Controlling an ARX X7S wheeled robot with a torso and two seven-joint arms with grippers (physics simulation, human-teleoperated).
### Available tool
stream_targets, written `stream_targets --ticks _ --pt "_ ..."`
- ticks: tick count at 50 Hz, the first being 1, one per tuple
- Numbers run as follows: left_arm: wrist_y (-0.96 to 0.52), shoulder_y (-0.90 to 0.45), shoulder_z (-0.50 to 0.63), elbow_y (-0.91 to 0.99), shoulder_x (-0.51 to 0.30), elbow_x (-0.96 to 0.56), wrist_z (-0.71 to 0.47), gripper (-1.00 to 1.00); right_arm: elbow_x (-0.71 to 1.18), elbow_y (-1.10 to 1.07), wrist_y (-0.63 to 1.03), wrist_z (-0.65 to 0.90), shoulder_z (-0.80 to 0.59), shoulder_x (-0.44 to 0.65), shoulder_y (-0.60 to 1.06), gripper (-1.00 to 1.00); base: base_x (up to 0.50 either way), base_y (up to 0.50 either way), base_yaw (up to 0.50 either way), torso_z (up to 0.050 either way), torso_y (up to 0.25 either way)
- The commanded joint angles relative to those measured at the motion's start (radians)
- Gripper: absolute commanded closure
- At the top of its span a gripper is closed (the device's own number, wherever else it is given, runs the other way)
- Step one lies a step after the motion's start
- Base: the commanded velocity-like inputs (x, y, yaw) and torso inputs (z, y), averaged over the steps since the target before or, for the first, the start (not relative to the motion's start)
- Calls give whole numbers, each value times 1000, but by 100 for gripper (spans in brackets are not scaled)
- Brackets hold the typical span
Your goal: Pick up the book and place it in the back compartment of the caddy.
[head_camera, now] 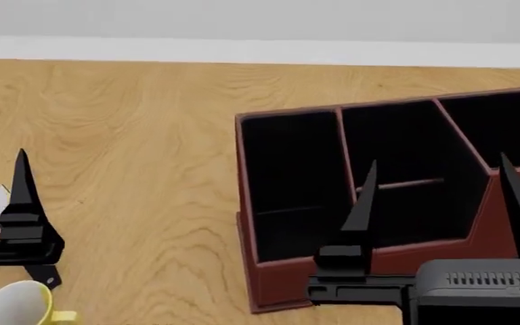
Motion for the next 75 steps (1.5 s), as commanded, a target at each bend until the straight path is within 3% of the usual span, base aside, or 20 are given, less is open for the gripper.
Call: stream_targets --ticks 1,21,37,44,68,71,75 --pt "1 1 1 4 -5 3 -6 -100 -17 -30 42 27 -17 12 9 -100 0 0 500 0 0" --pt "4 3 8 5 -10 6 -13 -100 -3 -19 12 35 -33 17 11 -100 0 0 500 0 0" --pt "1 1 9 11 -15 3 -19 -100 14 -17 46 36 -41 20 31 -100 0 0 124 0 0" --pt "2 2 12 13 -17 5 -22 -100 34 -17 -30 8 -41 31 6 -100 0 0 0 0 0" --pt "-3 2 19 23 -23 0 -29 -100 104 -44 -29 28 7 45 -7 -100 383 -313 0 0 0" --pt "-1 6 19 35 -25 -2 -29 -100 148 -58 -31 100 -25 100 9 -100 387 -342 0 0 3" --pt "-16 6 10 59 -30 -14 -34 -100 452 -58 -117 433 -118 340 72 -100 310 -256 0 0 0"
